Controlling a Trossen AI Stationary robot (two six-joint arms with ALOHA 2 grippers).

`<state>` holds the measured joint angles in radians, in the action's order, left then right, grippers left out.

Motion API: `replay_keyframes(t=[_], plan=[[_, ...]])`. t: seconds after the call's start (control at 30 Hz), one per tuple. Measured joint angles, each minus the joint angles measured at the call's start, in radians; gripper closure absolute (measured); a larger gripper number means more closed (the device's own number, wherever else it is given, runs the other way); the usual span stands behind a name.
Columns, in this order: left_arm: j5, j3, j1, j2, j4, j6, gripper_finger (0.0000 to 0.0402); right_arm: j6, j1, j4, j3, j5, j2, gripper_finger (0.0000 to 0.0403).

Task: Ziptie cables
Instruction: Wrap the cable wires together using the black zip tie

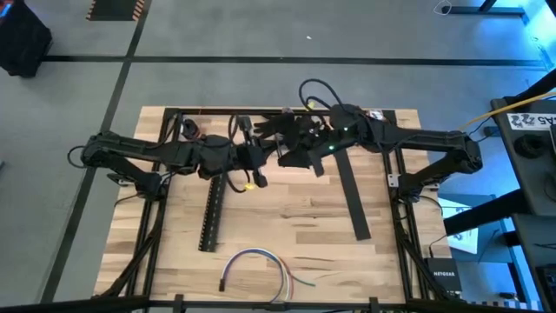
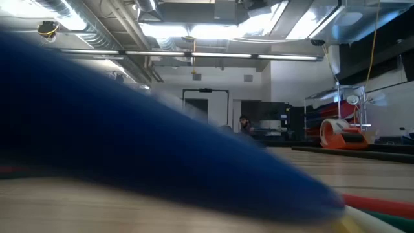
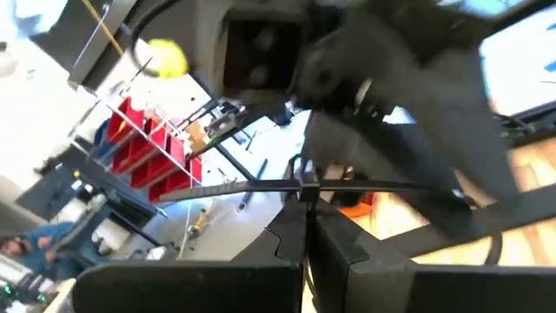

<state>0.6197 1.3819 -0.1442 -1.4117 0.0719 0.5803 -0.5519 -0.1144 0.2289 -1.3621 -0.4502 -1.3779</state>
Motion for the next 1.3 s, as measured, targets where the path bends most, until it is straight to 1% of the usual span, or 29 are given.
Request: replay_keyframes(t=[0.1, 0.17, 0.23, 0.3, 0.43, 0.7, 0.9, 0.97, 1.07, 1.2, 1.3], plan=[[-0.010, 0.000, 0.004, 0.000, 0.000, -0.048, 0.0401, 0.155, -0.019, 0.120, 0.000, 0.020, 0.038, 0.0287], [-0.031, 0.000, 0.002, 0.000, 0.001, -0.068, 0.0401, 0.230, -0.044, 0.181, 0.000, 0.041, 0.066, 0.0270], [-0.071, 0.000, 0.002, -0.002, 0.003, -0.083, 0.0401, 0.267, -0.075, 0.182, 0.000, 0.049, 0.087, 0.0261], [-0.093, 0.000, 0.002, -0.007, 0.008, -0.095, 0.0401, 0.252, -0.109, 0.137, 0.000, 0.045, 0.100, 0.0257], [-0.106, 0.000, 0.003, -0.026, 0.008, -0.121, 0.0401, 0.190, -0.158, 0.011, 0.000, -0.022, 0.084, 0.0256], [-0.107, 0.000, 0.009, -0.038, -0.005, -0.157, 0.0401, 0.079, -0.142, -0.115, 0.000, -0.199, -0.001, 0.0255], [-0.106, 0.000, 0.009, -0.037, 0.003, -0.169, 0.0401, 0.037, -0.140, -0.177, 0.000, -0.214, -0.007, 0.0256], [-0.107, 0.000, 0.009, -0.037, 0.006, -0.176, 0.0401, 0.034, -0.140, -0.174, 0.000, -0.213, -0.008, 0.0259], [-0.107, 0.000, 0.010, -0.037, 0.005, -0.177, 0.0401, 0.034, -0.132, -0.176, 0.000, -0.205, -0.008, 0.0277], [-0.108, 0.000, 0.015, -0.037, 0.009, -0.186, 0.0401, 0.063, -0.098, -0.172, 0.000, -0.186, -0.022, 0.0312], [-0.111, 0.000, 0.019, -0.037, 0.010, -0.188, 0.0401, 0.115, -0.080, -0.176, 0.000, -0.169, -0.030, 0.0344]])
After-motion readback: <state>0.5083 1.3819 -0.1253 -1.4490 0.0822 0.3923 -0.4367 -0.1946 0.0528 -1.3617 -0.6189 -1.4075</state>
